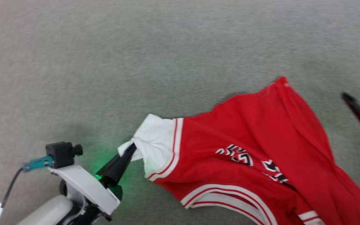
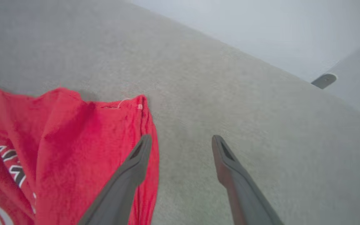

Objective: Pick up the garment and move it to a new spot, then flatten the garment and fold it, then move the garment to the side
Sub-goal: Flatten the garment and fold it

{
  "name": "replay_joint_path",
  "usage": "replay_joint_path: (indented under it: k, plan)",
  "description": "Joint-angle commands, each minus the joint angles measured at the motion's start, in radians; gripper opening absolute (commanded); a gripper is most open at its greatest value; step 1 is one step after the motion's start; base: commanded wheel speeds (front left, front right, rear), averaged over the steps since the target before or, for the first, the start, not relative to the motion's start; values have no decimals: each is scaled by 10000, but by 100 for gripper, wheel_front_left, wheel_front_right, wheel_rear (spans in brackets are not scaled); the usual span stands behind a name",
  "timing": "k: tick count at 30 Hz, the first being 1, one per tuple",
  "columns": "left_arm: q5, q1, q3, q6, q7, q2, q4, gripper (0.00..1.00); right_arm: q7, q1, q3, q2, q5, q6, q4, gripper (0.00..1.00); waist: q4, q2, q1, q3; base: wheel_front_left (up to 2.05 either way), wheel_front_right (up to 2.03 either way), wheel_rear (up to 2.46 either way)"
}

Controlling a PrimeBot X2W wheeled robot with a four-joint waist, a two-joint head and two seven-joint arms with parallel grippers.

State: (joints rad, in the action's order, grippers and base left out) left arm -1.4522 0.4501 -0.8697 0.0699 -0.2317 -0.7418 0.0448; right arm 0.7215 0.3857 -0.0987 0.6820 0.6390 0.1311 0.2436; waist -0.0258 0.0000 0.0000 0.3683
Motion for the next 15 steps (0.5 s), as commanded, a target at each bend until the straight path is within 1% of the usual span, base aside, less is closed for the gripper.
replay_joint_path:
  k: [1,6,9,14,15]
  plan:
    - [45,81,-21,-15,11,91,25,0,-87,449,-589,99,-288,-7,-319,100,541,0,0,208,0,0,0]
    - [135,225,-139,139,58,439,263,0,-67,2132,-2727,169,-497,-8,-2062,100,1072,0,0,499,0,0,0]
    - [162,368,-210,260,84,687,464,0,103,2745,-3605,92,-172,-7,-3005,100,1314,0,0,647,0,0,0]
    - [245,564,-383,399,164,1106,839,0,308,3217,-4876,393,209,-8,-4112,100,1569,0,0,762,0,0,0]
    - [253,605,-410,433,176,1179,902,0,314,3217,-5053,409,363,-8,-4280,80,1586,0,0,767,0,0,0]
